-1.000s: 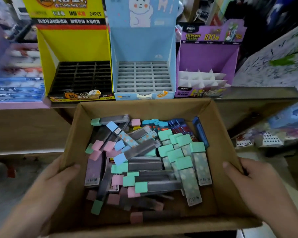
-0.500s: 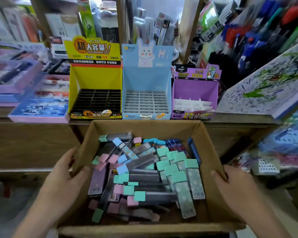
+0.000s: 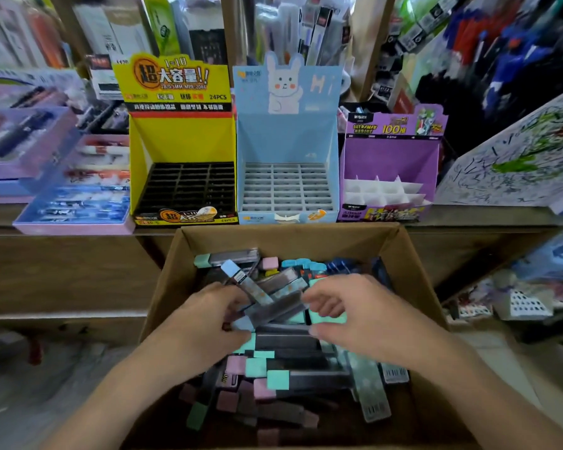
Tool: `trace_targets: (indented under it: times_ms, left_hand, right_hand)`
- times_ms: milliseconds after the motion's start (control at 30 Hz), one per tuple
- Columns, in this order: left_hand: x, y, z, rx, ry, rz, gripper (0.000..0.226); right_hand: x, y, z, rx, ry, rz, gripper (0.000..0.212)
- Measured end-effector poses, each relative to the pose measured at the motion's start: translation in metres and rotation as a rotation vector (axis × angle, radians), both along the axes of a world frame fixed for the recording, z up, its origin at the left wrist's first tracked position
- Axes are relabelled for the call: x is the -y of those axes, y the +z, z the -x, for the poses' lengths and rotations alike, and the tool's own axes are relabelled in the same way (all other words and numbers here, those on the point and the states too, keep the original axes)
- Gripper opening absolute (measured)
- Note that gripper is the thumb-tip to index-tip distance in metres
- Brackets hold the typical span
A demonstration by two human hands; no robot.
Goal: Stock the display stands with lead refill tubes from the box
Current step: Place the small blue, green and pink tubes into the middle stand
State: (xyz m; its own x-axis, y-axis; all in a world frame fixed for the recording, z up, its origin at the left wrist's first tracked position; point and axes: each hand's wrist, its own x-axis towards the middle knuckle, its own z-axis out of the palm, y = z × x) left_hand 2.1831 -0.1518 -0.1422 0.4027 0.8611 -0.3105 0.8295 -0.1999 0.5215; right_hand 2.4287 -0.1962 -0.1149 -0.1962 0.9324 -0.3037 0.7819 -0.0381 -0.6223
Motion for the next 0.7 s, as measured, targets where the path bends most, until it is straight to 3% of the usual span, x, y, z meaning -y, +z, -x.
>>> trace_targets:
  times_ms: [100,233,333,500,700]
  left_hand:
    - [0.002,-0.015,0.004,0.03,-0.018,0.094,0.03]
    - [0.005,-0.027,0.011,0.052,-0.005,0.138,0.042]
    - [0.004,-0.032,0.014,0.068,0.01,0.199,0.048]
    - [0.002,-0.036,0.015,0.097,0.026,0.239,0.052]
    - [0.001,-0.036,0.014,0.125,0.005,0.251,0.035]
  right_hand:
    - [-0.002,-0.023,0.022,0.131,0.202,0.098,0.06]
    - [0.004,-0.048,0.031,0.252,0.328,0.13,0.102]
    - [0.005,-0.055,0.033,0.322,0.322,0.029,0.106]
    - [-0.001,-0.061,0.026,0.262,0.212,0.006,0.105]
    - [-0.011,-0.064,0.026,0.244,0.211,-0.182,0.123]
